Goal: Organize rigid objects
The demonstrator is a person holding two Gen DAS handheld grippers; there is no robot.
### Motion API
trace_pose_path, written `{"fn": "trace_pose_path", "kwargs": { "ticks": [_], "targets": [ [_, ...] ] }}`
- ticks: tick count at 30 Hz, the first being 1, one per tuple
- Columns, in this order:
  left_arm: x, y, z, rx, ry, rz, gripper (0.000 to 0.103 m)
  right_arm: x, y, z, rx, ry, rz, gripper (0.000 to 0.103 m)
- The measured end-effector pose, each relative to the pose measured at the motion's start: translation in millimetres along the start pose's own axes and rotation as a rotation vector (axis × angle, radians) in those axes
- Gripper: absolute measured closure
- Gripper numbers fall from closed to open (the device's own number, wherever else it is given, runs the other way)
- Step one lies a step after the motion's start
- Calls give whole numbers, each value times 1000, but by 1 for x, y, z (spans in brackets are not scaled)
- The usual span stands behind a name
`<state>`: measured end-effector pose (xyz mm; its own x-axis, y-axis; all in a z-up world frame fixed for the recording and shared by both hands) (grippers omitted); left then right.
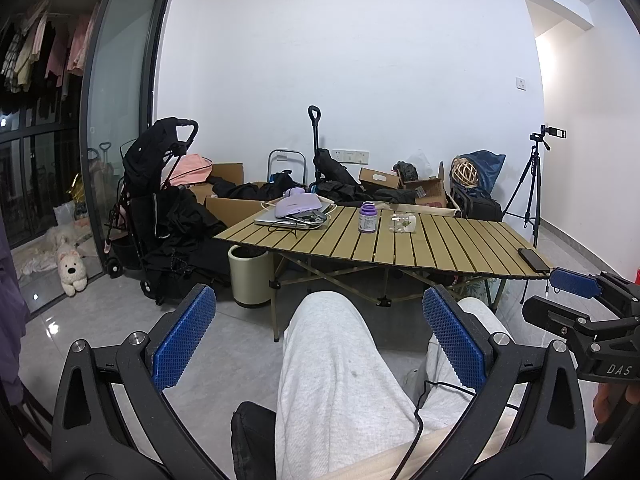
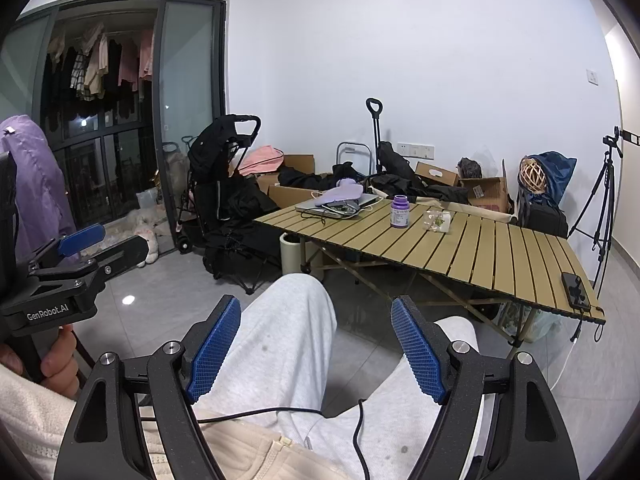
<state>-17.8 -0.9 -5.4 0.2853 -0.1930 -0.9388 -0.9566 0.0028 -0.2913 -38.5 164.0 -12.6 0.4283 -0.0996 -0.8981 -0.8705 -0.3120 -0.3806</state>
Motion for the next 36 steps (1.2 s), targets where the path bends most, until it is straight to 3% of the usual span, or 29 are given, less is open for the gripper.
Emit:
{"fn": "trace_pose_path", "kwargs": {
  "ticks": [36],
  "targets": [
    [-1, 0, 2, -15, 29, 4, 0, 2, 4, -10, -9, -3, -5, 21]
  ]
}}
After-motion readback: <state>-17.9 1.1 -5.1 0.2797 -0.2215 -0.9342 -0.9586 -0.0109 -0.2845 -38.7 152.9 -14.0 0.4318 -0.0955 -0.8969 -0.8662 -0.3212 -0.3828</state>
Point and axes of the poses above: each gripper's, at about its wrist camera, not at the fingertips, and y roughly the way its jaws point, z to its right, x to its underside, the point moved 2 cm from there along y, roughly the way its jaws point, and after that the axes turned 12 degrees about y, right-handed, at the moved point
